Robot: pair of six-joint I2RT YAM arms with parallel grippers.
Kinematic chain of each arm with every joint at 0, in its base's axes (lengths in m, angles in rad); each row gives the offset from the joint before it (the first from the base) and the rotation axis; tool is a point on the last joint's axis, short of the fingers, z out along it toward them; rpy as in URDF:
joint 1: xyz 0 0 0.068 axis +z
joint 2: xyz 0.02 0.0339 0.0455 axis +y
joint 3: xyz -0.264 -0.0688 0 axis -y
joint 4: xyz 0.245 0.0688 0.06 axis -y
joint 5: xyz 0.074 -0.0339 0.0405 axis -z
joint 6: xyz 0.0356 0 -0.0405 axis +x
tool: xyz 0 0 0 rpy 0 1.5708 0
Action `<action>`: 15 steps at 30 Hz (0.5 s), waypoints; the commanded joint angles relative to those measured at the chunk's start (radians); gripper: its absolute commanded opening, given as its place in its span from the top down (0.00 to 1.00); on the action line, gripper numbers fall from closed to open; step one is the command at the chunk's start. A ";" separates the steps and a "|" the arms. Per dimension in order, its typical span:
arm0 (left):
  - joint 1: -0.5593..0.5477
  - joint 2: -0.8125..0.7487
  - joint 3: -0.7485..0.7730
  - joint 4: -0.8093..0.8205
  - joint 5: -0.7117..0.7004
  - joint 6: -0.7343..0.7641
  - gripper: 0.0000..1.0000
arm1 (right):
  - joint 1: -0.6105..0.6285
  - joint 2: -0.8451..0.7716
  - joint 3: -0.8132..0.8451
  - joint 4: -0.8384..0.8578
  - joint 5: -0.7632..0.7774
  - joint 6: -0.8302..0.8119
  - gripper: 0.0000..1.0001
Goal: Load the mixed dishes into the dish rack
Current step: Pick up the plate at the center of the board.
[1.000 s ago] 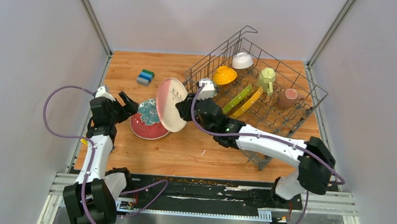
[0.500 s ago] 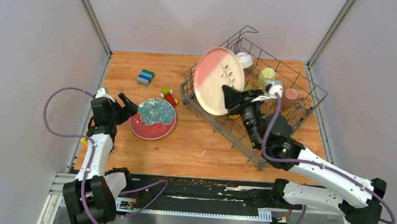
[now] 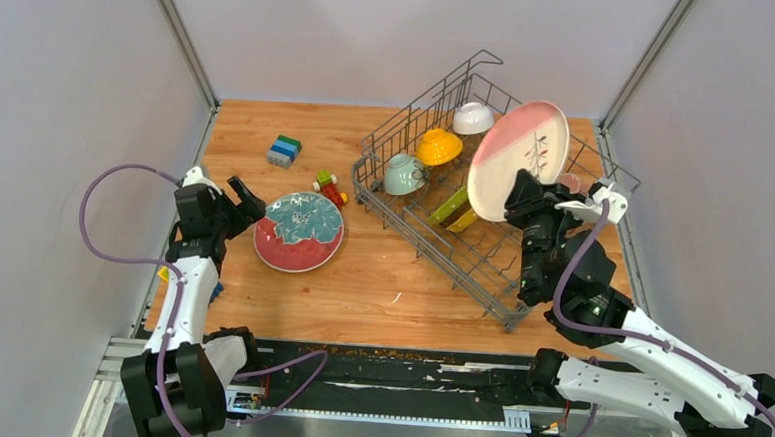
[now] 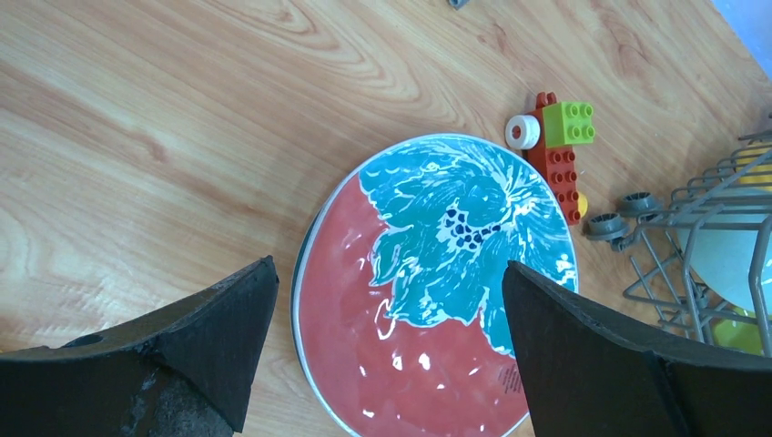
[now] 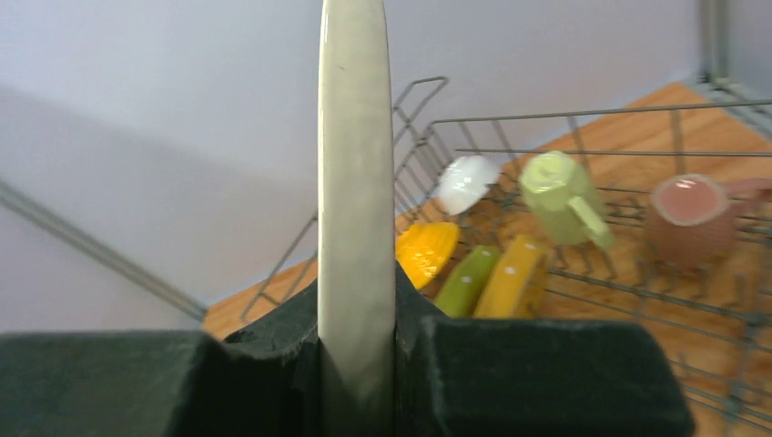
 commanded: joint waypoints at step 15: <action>-0.001 0.021 0.056 0.006 -0.009 0.009 0.00 | 0.003 -0.018 0.072 -0.206 0.410 -0.094 1.00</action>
